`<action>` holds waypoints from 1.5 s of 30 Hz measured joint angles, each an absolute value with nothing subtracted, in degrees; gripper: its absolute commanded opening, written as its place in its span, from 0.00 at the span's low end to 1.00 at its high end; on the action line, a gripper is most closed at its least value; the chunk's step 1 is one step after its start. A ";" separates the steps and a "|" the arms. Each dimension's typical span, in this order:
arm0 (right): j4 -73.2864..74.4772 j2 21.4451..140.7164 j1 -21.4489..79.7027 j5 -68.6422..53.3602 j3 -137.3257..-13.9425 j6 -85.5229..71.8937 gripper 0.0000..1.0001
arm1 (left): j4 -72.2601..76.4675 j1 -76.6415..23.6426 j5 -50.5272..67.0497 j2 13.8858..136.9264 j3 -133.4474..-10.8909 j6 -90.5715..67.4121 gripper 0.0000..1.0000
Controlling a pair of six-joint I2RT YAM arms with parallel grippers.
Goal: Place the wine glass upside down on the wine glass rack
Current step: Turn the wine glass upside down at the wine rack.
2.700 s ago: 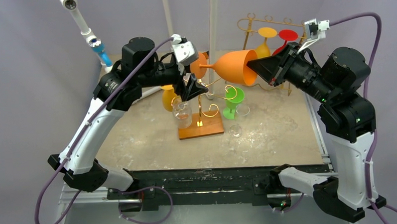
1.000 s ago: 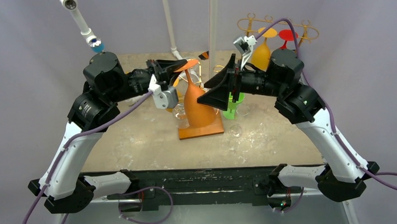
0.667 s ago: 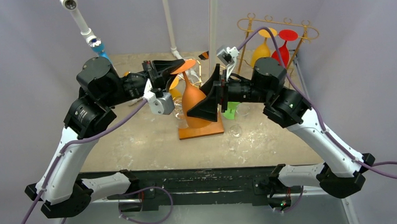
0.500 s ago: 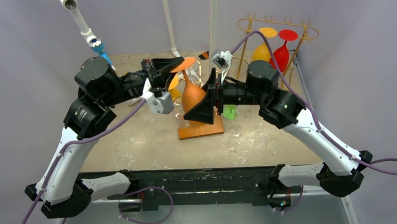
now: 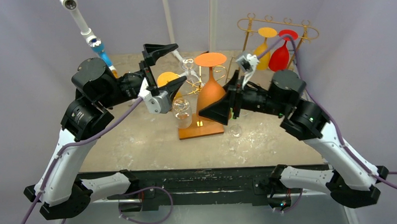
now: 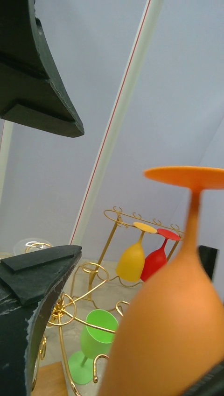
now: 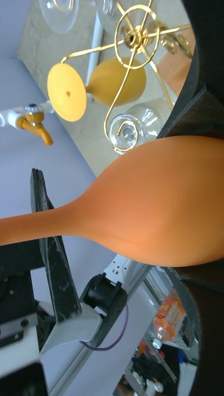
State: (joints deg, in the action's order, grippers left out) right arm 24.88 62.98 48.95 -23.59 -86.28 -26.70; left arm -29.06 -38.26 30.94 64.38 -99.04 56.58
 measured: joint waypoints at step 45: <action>27.05 51.46 48.99 -0.84 -54.83 -21.02 0.38 | -35.33 -38.26 23.77 64.99 -102.54 38.54 0.91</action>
